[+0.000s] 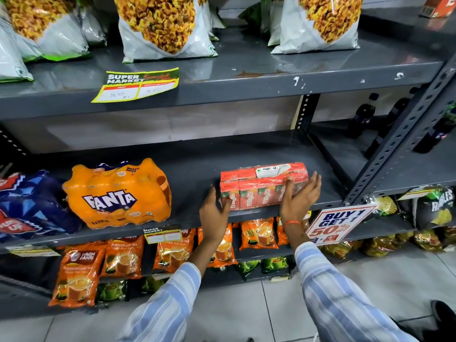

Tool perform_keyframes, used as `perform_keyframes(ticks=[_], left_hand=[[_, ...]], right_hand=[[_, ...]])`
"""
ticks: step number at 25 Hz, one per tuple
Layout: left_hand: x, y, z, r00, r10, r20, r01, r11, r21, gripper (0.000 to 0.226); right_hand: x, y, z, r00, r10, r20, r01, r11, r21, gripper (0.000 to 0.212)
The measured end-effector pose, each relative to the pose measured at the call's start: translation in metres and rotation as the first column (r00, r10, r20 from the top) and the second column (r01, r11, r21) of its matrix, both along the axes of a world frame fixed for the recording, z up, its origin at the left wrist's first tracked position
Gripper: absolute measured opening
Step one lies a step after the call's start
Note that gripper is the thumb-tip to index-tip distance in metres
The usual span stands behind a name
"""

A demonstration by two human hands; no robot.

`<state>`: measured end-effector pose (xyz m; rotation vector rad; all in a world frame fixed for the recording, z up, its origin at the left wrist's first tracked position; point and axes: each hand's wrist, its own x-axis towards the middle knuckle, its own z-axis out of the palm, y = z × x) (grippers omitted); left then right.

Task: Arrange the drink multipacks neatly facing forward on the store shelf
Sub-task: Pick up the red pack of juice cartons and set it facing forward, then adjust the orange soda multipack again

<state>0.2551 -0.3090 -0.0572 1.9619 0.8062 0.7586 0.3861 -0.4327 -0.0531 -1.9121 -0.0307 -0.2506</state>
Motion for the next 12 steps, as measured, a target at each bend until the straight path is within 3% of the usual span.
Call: perform_keyframes(ticks=[3, 7, 12], left_hand=[[-0.016, 0.013, 0.019, 0.998, 0.006, 0.068, -0.020, 0.979, 0.203, 0.067], [-0.065, 0.067, 0.036, 0.978, 0.178, 0.111, -0.208, 0.884, 0.418, 0.088], [-0.146, 0.153, 0.034, 0.939, 0.333, 0.088, -0.343, 0.872, 0.349, 0.102]], right_hand=[[-0.042, 0.038, 0.022, 0.985, 0.075, 0.154, -0.082, 0.996, 0.038, 0.061], [-0.104, 0.110, 0.037, 0.957, 0.211, 0.201, -0.250, 0.949, 0.192, 0.051], [-0.179, 0.201, 0.032, 0.919, 0.385, 0.084, -0.392, 0.872, 0.294, 0.046]])
